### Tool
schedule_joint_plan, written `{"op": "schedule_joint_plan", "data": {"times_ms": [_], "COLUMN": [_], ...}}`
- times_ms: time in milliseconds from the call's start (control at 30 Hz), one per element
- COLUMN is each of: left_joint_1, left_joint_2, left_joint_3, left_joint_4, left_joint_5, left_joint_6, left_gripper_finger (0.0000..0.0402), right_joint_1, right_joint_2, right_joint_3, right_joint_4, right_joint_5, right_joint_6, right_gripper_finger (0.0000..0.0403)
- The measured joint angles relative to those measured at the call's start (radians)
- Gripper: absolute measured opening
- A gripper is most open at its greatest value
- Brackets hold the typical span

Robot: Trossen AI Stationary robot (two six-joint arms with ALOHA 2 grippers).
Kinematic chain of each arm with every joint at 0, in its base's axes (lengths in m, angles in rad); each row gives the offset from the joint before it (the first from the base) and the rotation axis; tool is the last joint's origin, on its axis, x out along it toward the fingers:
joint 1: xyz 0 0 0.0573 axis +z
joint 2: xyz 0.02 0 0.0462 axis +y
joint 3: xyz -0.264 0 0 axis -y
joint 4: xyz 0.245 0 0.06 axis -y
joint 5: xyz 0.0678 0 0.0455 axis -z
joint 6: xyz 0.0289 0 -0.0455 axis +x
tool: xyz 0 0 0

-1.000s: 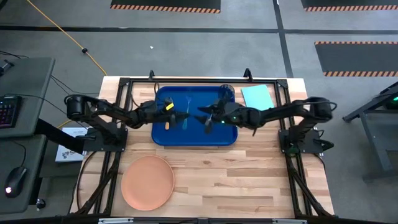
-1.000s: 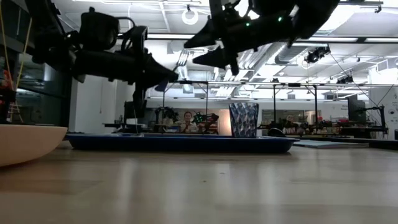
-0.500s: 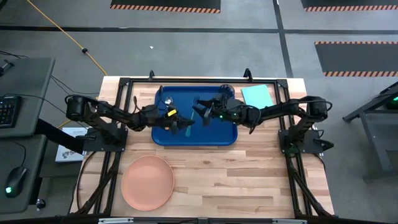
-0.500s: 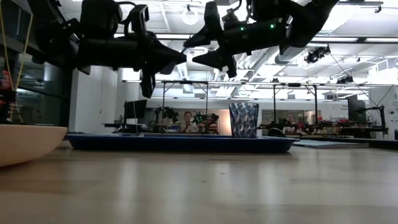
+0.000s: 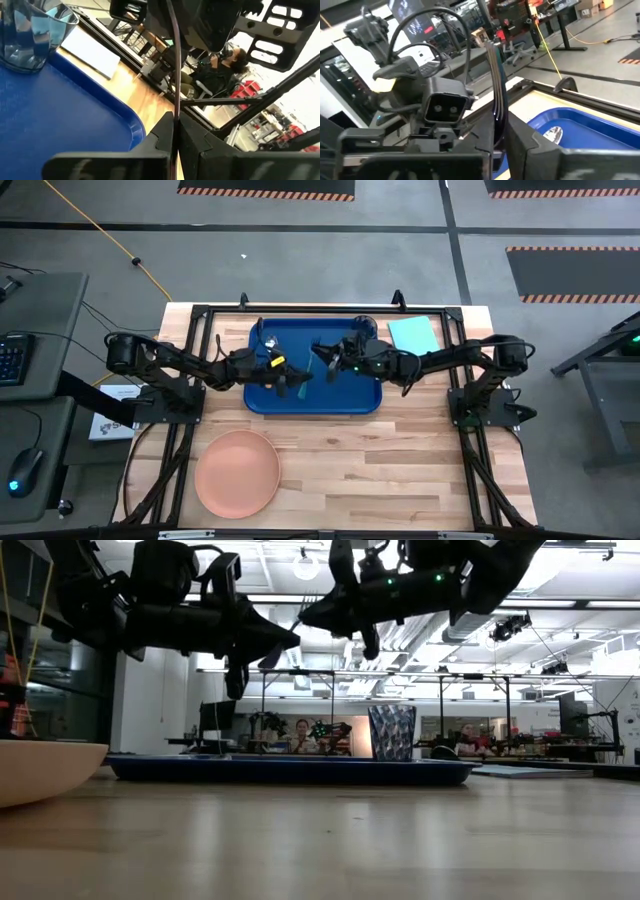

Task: Pick and place plate/cup/fork/spoon on tray
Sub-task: Put the blue fork to the right of the orange spoon on the blue serving tray

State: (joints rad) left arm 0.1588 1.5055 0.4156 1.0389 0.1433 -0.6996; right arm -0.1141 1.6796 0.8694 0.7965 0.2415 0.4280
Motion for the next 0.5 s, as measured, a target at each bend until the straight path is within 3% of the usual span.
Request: {"op": "schedule_joint_plan", "data": {"times_ms": [200, 500], "left_joint_1": [0.003, 0.045], "left_joint_2": [0.001, -0.001], "left_joint_3": [0.0, -0.001], "left_joint_4": [-0.007, -0.027], "left_joint_5": [-0.004, 0.029], "left_joint_6": [0.061, 0.202], "left_gripper_finger": [0.0032, 0.0069], "right_joint_1": [0.008, 0.029], "right_joint_2": [-0.034, -0.157], "right_joint_3": [0.0, -0.002], "right_joint_4": [-0.051, -0.33], "right_joint_5": [-0.025, 0.002], "right_joint_6": [-0.047, -0.119], "right_gripper_finger": [0.0006, 0.0001]}}
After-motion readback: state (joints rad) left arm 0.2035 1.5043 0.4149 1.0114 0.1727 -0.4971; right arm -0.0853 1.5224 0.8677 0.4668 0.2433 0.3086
